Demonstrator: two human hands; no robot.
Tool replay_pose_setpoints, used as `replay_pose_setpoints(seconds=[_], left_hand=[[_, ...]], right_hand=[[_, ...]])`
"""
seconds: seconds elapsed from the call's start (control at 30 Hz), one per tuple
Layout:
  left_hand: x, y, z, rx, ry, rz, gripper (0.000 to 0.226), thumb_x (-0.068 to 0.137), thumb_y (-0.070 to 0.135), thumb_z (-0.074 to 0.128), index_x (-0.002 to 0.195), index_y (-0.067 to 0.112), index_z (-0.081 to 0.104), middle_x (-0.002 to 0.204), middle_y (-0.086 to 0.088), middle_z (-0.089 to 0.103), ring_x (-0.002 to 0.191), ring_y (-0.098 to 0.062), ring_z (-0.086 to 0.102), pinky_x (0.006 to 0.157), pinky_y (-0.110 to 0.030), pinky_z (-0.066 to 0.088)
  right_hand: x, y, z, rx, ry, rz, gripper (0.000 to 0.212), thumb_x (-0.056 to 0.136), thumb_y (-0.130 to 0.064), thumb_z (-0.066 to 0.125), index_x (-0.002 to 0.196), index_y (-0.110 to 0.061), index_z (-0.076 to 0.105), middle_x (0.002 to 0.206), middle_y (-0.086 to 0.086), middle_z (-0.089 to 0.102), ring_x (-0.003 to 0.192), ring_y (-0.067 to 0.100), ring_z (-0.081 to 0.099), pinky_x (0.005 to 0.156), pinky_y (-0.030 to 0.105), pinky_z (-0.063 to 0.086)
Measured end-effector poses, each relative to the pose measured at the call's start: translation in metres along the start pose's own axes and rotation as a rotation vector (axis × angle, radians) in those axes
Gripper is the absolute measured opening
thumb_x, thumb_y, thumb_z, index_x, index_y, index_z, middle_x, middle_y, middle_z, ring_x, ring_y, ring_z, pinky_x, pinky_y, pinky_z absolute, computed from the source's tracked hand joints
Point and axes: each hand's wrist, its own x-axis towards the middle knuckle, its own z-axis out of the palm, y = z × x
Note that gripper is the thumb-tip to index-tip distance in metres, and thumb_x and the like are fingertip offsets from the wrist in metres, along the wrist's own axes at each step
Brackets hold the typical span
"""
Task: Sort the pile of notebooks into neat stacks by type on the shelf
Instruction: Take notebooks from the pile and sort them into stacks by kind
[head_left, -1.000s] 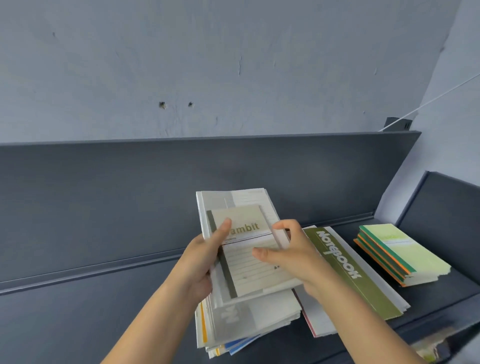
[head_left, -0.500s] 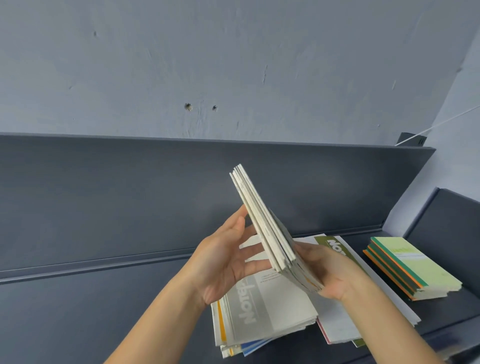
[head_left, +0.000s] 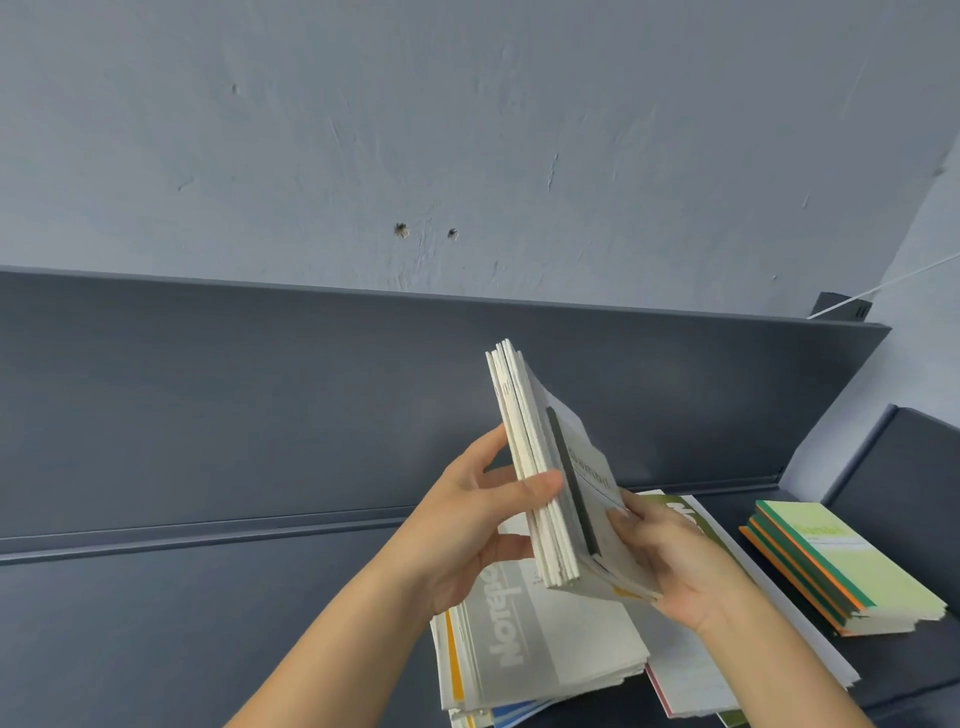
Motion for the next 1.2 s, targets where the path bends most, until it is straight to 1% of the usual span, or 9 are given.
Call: replay_pose_setpoints(seconds=[0.13, 0.23, 0.47, 0.73, 0.83, 0.93, 1.03, 1.13, 1.2], left_hand=[[-0.003, -0.002, -0.01, 0.078, -0.029, -0.032, 0.043, 0.095, -0.005, 0.05, 0.131, 0.02, 0.054, 0.124, -0.011, 0.067, 0.111, -0.033, 0.065, 0.09, -0.048, 0.055], [-0.004, -0.007, -0.01, 0.119, 0.008, -0.058, 0.039, 0.098, -0.004, 0.045, 0.13, 0.017, 0.052, 0.121, -0.007, 0.068, 0.109, -0.028, 0.066, 0.089, -0.045, 0.056], [-0.003, -0.02, -0.02, 0.23, 0.105, -0.169, 0.029, 0.099, 0.003, 0.047, 0.124, 0.016, 0.056, 0.115, -0.005, 0.071, 0.105, -0.023, 0.068, 0.091, -0.043, 0.055], [-0.015, -0.05, -0.046, 0.64, 0.174, -0.323, 0.027, 0.088, 0.034, 0.061, 0.115, 0.03, 0.062, 0.115, 0.004, 0.066, 0.107, -0.014, 0.062, 0.101, -0.038, 0.047], [-0.013, -0.069, -0.047, 0.896, 0.248, -0.419, 0.038, 0.086, 0.047, 0.055, 0.121, 0.032, 0.048, 0.121, 0.004, 0.042, 0.12, -0.017, 0.04, 0.104, -0.032, 0.038], [-0.012, -0.075, -0.04, 0.985, 0.364, -0.287, 0.046, 0.091, 0.033, 0.054, 0.132, 0.035, 0.034, 0.117, 0.005, 0.029, 0.124, -0.02, 0.026, 0.105, -0.032, 0.03], [-0.014, -0.075, -0.033, 1.111, 0.437, -0.062, 0.064, 0.092, 0.031, 0.057, 0.145, 0.034, 0.023, 0.135, 0.007, 0.023, 0.131, -0.017, 0.02, 0.106, -0.031, 0.027], [-0.01, -0.077, -0.028, 1.425, 0.284, 0.073, 0.048, 0.098, 0.04, 0.045, 0.144, 0.026, 0.038, 0.149, 0.011, 0.028, 0.138, -0.013, 0.028, 0.111, -0.033, 0.028], [-0.007, -0.077, -0.026, 1.52, 0.166, 0.006, 0.045, 0.101, 0.042, 0.037, 0.144, 0.027, 0.04, 0.15, 0.014, 0.032, 0.139, -0.01, 0.029, 0.112, -0.029, 0.029]], right_hand=[[-0.004, -0.005, -0.005, -0.194, 0.077, -0.082, 0.034, 0.089, -0.004, 0.054, 0.118, -0.017, 0.064, 0.108, 0.008, 0.071, 0.102, 0.029, 0.063, 0.075, 0.042, 0.053], [-0.007, -0.007, -0.002, -0.316, 0.11, -0.125, 0.036, 0.091, -0.003, 0.054, 0.12, -0.022, 0.062, 0.112, 0.002, 0.071, 0.109, 0.026, 0.062, 0.086, 0.044, 0.05], [-0.011, -0.005, 0.009, -0.492, 0.192, -0.183, 0.035, 0.09, 0.001, 0.056, 0.116, -0.024, 0.063, 0.106, -0.008, 0.072, 0.104, 0.012, 0.065, 0.08, 0.03, 0.051], [-0.006, 0.006, 0.024, -0.846, 0.174, -0.108, 0.034, 0.091, -0.006, 0.058, 0.118, -0.026, 0.059, 0.116, -0.009, 0.064, 0.11, 0.012, 0.056, 0.093, 0.031, 0.046], [0.0, 0.02, 0.03, -1.009, 0.176, -0.051, 0.033, 0.09, -0.012, 0.059, 0.121, -0.022, 0.054, 0.123, -0.004, 0.06, 0.115, 0.016, 0.054, 0.089, 0.028, 0.047], [0.005, 0.026, 0.029, -1.096, 0.226, -0.05, 0.036, 0.087, -0.018, 0.062, 0.122, -0.023, 0.053, 0.122, -0.001, 0.051, 0.113, 0.018, 0.051, 0.094, 0.031, 0.045], [0.004, 0.025, 0.025, -1.084, 0.246, -0.073, 0.033, 0.086, -0.017, 0.065, 0.118, -0.021, 0.058, 0.118, 0.0, 0.051, 0.106, 0.017, 0.054, 0.084, 0.026, 0.044], [0.003, 0.023, 0.016, -1.152, 0.304, -0.106, 0.027, 0.085, -0.021, 0.065, 0.112, -0.018, 0.062, 0.113, -0.002, 0.063, 0.104, 0.017, 0.059, 0.075, 0.026, 0.046], [0.002, 0.022, 0.009, -1.164, 0.344, -0.088, 0.026, 0.082, -0.03, 0.068, 0.105, -0.019, 0.063, 0.107, -0.003, 0.065, 0.098, 0.017, 0.061, 0.075, 0.03, 0.05]])
